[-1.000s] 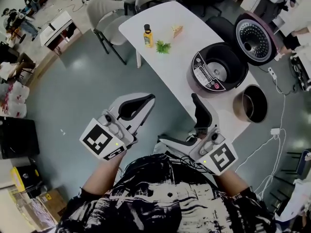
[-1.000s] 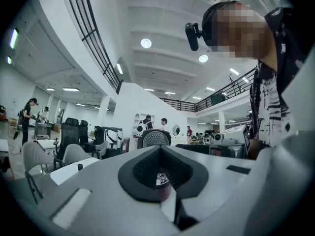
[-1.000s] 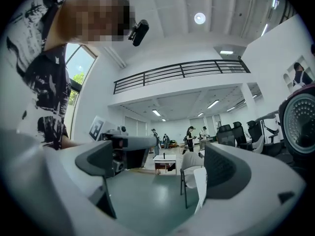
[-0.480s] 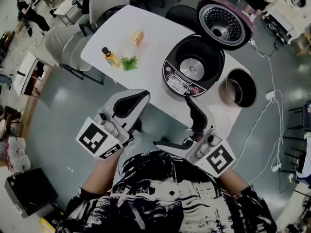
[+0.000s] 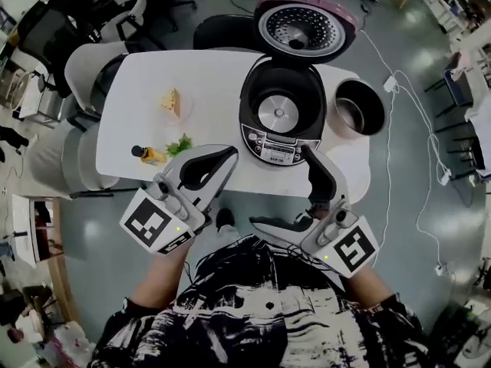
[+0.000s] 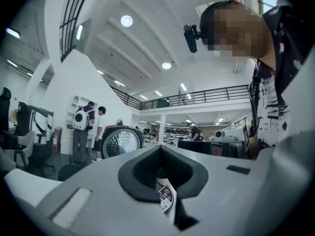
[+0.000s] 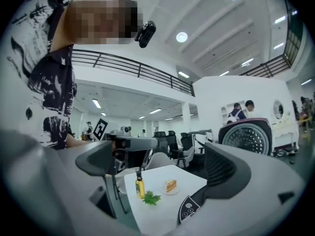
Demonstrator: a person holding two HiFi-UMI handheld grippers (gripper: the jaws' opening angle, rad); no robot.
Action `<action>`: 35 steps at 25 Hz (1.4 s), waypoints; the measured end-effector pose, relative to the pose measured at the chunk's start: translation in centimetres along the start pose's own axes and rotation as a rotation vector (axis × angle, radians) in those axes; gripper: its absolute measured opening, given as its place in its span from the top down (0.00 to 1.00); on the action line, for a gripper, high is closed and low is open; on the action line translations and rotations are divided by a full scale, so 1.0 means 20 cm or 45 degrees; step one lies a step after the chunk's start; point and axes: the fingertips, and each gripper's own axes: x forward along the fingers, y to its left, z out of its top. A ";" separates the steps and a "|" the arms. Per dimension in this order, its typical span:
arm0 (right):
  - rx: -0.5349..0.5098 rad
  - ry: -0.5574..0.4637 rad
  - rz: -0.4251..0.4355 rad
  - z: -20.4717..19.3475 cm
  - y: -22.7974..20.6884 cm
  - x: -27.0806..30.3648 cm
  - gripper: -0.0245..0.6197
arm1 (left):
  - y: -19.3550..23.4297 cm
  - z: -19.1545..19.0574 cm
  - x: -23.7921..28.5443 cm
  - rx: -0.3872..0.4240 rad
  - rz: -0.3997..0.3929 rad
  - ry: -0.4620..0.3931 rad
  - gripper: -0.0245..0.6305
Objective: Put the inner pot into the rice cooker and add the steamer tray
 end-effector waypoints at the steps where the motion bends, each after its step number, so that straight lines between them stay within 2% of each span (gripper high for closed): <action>1: 0.003 -0.007 -0.042 0.00 -0.01 0.02 0.13 | 0.03 0.00 -0.01 0.001 -0.028 0.004 0.96; 6: 0.035 0.019 -0.286 -0.01 -0.03 -0.03 0.13 | 0.07 0.02 0.02 -0.010 -0.199 0.013 0.96; 9: 0.003 0.027 -0.402 -0.02 -0.10 -0.13 0.13 | 0.06 0.02 0.08 -0.016 -0.268 0.016 0.96; 20: -0.042 0.087 -0.678 -0.08 -0.52 -0.61 0.13 | -0.08 0.01 0.27 -0.019 -0.286 0.021 0.96; 24: -0.073 0.129 -0.786 -0.10 -0.80 -0.75 0.13 | -0.12 0.01 0.31 -0.010 -0.295 0.032 0.96; 28: -0.077 0.207 -0.901 -0.14 -1.19 -0.92 0.13 | -0.16 0.01 0.34 0.002 -0.305 0.026 0.96; 31: -0.003 0.274 -1.008 -0.21 -1.51 -1.04 0.13 | -0.18 -0.01 0.35 -0.012 -0.310 0.031 0.96; 35: 0.170 0.381 -1.151 -0.38 -1.89 -1.17 0.13 | -0.19 -0.05 0.35 -0.056 -0.303 0.064 0.96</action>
